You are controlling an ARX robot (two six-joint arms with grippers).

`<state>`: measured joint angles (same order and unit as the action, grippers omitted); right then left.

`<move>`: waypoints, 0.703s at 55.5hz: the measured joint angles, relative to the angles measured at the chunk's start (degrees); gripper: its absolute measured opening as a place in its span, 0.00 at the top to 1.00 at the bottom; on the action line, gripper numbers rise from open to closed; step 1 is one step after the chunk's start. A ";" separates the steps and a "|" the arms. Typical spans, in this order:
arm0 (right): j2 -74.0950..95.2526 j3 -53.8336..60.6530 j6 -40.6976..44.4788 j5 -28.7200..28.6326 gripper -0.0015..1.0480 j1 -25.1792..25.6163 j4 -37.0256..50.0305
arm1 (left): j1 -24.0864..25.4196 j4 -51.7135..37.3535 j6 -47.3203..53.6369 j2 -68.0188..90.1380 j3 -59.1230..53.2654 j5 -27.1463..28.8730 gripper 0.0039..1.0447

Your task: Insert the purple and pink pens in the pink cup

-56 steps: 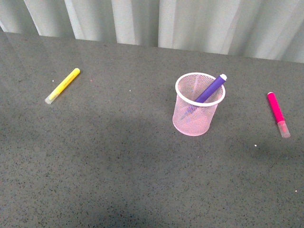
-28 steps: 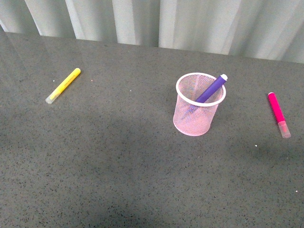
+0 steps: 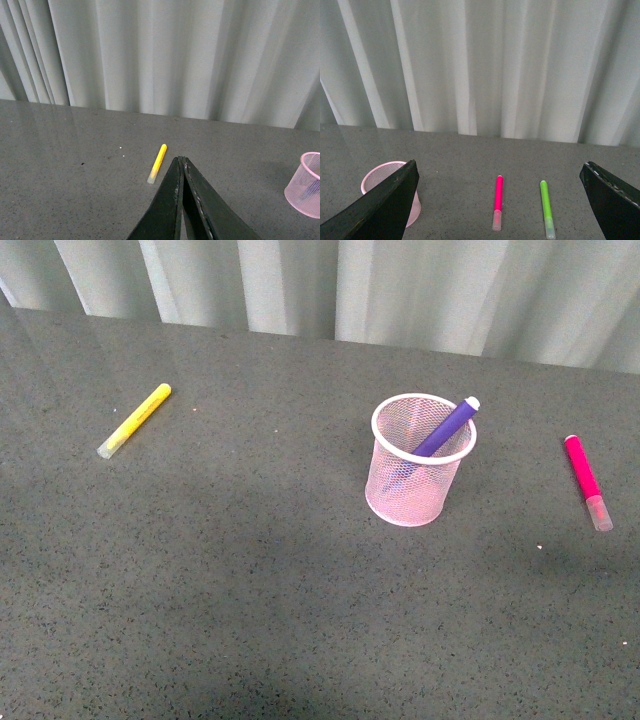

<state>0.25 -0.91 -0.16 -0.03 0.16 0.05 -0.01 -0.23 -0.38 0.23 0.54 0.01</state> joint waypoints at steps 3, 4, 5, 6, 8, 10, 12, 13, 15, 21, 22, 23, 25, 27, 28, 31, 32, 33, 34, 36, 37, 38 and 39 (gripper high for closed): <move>0.00 0.00 0.00 0.00 0.07 0.00 -0.02 | 0.00 0.13 0.00 0.02 0.00 0.02 0.97; 0.00 0.00 0.00 0.00 0.07 0.00 -0.02 | 0.00 0.15 0.00 0.02 0.00 0.00 0.97; 0.00 0.00 0.00 0.00 0.07 0.00 -0.02 | 0.00 0.15 0.00 0.00 0.00 0.00 0.97; 0.00 0.00 0.00 0.00 0.07 0.00 -0.02 | 0.00 0.15 0.00 0.00 0.00 0.00 0.97; 0.00 0.00 0.00 0.00 0.07 0.00 -0.02 | 0.00 0.15 0.00 0.00 0.00 0.00 0.97; 0.00 0.00 0.00 0.00 0.07 0.00 0.00 | 0.00 0.20 0.00 0.00 0.00 0.00 0.97; 0.00 0.00 0.00 0.00 0.07 0.00 0.00 | 0.00 0.20 0.00 0.00 0.00 0.00 0.97; 0.00 0.00 0.00 0.00 0.07 0.00 -0.02 | 0.00 0.20 0.00 -0.02 0.00 0.00 0.97; 0.00 0.00 0.00 0.00 0.07 0.00 -0.02 | 0.00 0.20 0.00 0.00 0.00 0.00 0.97; 0.00 0.00 0.00 0.00 0.07 0.00 -0.02 | 0.00 0.20 -0.02 -0.04 0.00 0.00 0.87; 0.00 0.00 0.00 0.00 0.07 0.00 -0.02 | 0.00 0.20 -0.02 -0.04 0.00 0.00 0.83; 0.00 0.00 0.00 0.00 0.07 0.00 -0.02 | 0.00 0.20 -0.02 -0.04 0.00 0.00 0.78; 0.00 0.00 0.00 0.00 0.07 0.00 -0.02 | 0.00 0.20 -0.02 -0.04 0.00 0.00 0.73; 0.00 0.00 0.00 0.00 0.07 0.00 -0.02 | 0.00 0.20 -0.02 -0.04 0.00 0.00 0.64; 0.00 0.00 0.00 0.00 0.07 0.00 -0.02 | 0.00 0.20 -0.02 -0.02 0.00 0.00 0.63; 0.00 0.00 -0.02 0.00 0.07 0.00 -0.02 | 0.00 0.20 -0.02 -0.04 0.00 0.00 0.52; 0.00 0.00 0.00 0.00 0.07 0.00 -0.02 | 0.00 0.20 -0.02 -0.04 0.00 0.00 0.51; 0.00 0.00 0.00 0.00 0.07 0.00 -0.02 | 0.00 0.20 -0.02 -0.04 0.00 0.00 0.47; 0.00 0.00 0.00 0.00 0.07 0.00 -0.02 | 0.00 0.20 -0.02 -0.04 0.00 0.00 0.44; 0.00 0.00 0.00 0.00 0.07 0.00 0.00 | 0.00 0.20 -0.02 -0.04 0.00 0.00 0.39; 0.00 0.00 -0.02 0.00 0.07 0.00 -0.02 | 0.00 0.20 -0.02 -0.02 0.00 0.00 0.35; 0.00 0.00 0.00 0.00 0.07 0.00 -0.02 | 0.00 0.20 -0.02 -0.02 0.00 0.00 0.33; 0.00 0.00 0.00 0.00 0.07 0.00 -0.02 | 0.00 0.20 -0.02 -0.02 0.00 0.00 0.30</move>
<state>0.25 -0.91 -0.16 -0.03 0.16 0.03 -0.01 -0.03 -0.40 0.21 0.54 0.01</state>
